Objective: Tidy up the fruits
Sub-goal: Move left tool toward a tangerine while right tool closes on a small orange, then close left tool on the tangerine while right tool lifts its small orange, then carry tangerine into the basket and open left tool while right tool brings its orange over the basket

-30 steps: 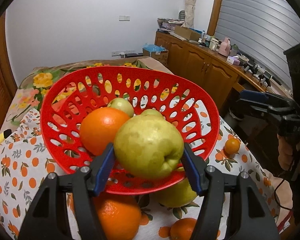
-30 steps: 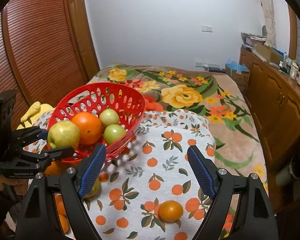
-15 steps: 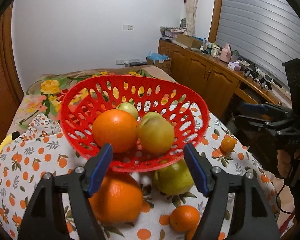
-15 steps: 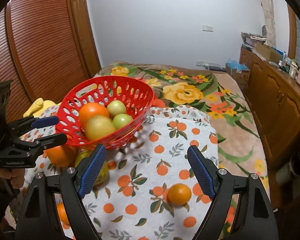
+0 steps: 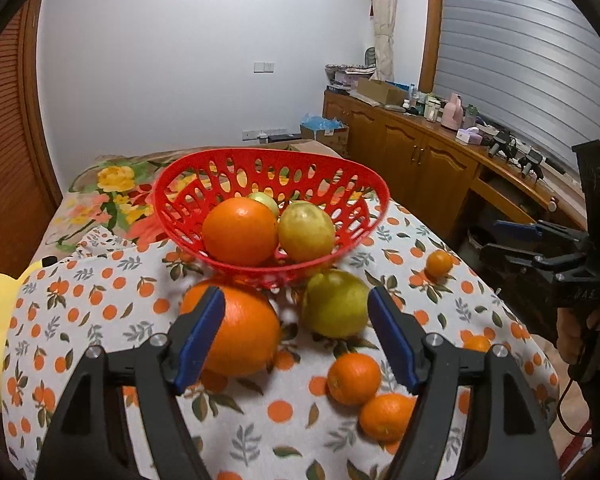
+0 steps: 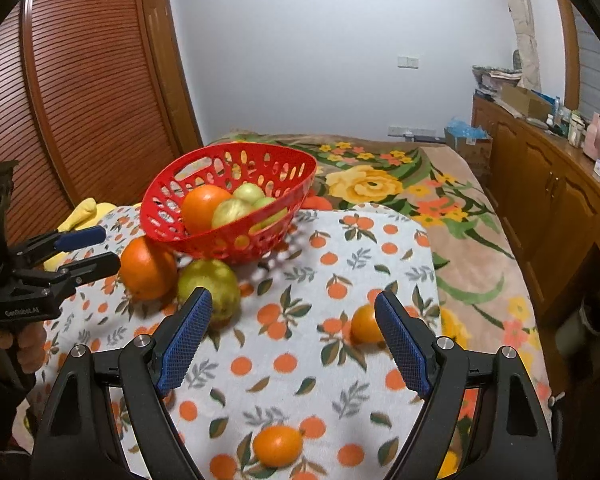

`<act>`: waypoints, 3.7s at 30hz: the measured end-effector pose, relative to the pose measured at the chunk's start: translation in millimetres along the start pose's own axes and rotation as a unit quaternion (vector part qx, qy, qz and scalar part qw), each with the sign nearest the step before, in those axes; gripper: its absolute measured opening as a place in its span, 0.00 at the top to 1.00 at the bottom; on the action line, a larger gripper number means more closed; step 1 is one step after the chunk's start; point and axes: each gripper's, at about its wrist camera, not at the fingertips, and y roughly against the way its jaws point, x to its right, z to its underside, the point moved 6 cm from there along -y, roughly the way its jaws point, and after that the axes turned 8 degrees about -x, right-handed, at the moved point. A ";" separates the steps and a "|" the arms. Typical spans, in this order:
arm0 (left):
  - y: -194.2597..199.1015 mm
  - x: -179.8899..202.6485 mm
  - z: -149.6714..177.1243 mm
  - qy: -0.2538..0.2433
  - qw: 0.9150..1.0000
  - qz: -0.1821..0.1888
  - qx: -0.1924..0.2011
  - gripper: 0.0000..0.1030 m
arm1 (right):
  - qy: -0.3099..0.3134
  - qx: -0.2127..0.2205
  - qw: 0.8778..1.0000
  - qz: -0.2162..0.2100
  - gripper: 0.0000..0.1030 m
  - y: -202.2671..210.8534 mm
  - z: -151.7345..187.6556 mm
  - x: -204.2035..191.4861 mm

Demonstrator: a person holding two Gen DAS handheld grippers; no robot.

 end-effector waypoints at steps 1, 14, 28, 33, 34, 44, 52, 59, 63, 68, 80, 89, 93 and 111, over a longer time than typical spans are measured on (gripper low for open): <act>1.9 2.1 3.2 0.000 1.000 0.000 -0.001 0.28 | 0.000 0.001 1.000 0.001 0.17 1.6 5.1 -1.4; 10.0 23.8 45.1 0.005 1.000 -0.014 -0.001 0.28 | -0.009 -0.010 1.000 0.009 0.24 2.7 61.6 -5.2; -12.2 35.0 79.0 0.009 0.998 0.028 -0.057 0.28 | -0.025 -0.062 0.998 0.005 0.54 -24.3 98.2 -9.0; -18.8 35.8 87.0 0.014 0.997 0.037 -0.073 0.28 | -0.035 -0.076 0.996 0.006 0.58 -30.6 102.2 -6.1; -19.5 36.0 87.5 0.014 0.996 0.040 -0.074 0.28 | -0.036 -0.078 0.996 0.006 0.60 -31.0 102.9 -5.8; -31.8 50.9 89.5 -0.005 0.995 0.052 -0.089 0.28 | -0.020 -0.070 0.997 0.008 0.66 -31.4 104.5 -12.1; -41.4 65.6 87.1 -0.027 0.993 0.055 -0.097 0.40 | -0.024 -0.068 0.997 0.005 0.66 -31.5 104.1 -11.1; -50.8 61.7 91.4 -0.016 0.992 0.061 -0.109 0.53 | -0.024 -0.068 0.997 0.006 0.66 -32.0 104.1 -10.7; -49.6 62.9 92.3 -0.015 0.992 0.063 -0.106 0.59 | -0.020 -0.069 0.997 0.004 0.66 -32.1 104.2 -12.0; -37.5 58.7 88.8 -0.004 0.994 0.065 -0.090 0.59 | -0.018 -0.066 0.998 0.004 0.66 -30.9 103.1 -13.2; 6.6 38.2 70.8 0.013 0.998 0.054 -0.038 0.59 | 0.009 -0.041 0.999 -0.006 0.66 -11.6 86.0 -36.1; 28.1 27.6 60.2 0.019 0.999 0.046 -0.012 0.59 | 0.032 -0.015 0.999 -0.023 0.66 1.1 58.2 -60.8; 33.1 21.1 57.9 0.023 0.999 0.043 -0.005 0.59 | 0.041 -0.010 0.999 -0.026 0.66 2.7 50.2 -69.0; 32.6 -5.3 33.6 0.030 0.999 0.036 0.009 0.59 | 0.066 0.026 0.997 -0.038 0.66 -5.8 -19.9 -82.3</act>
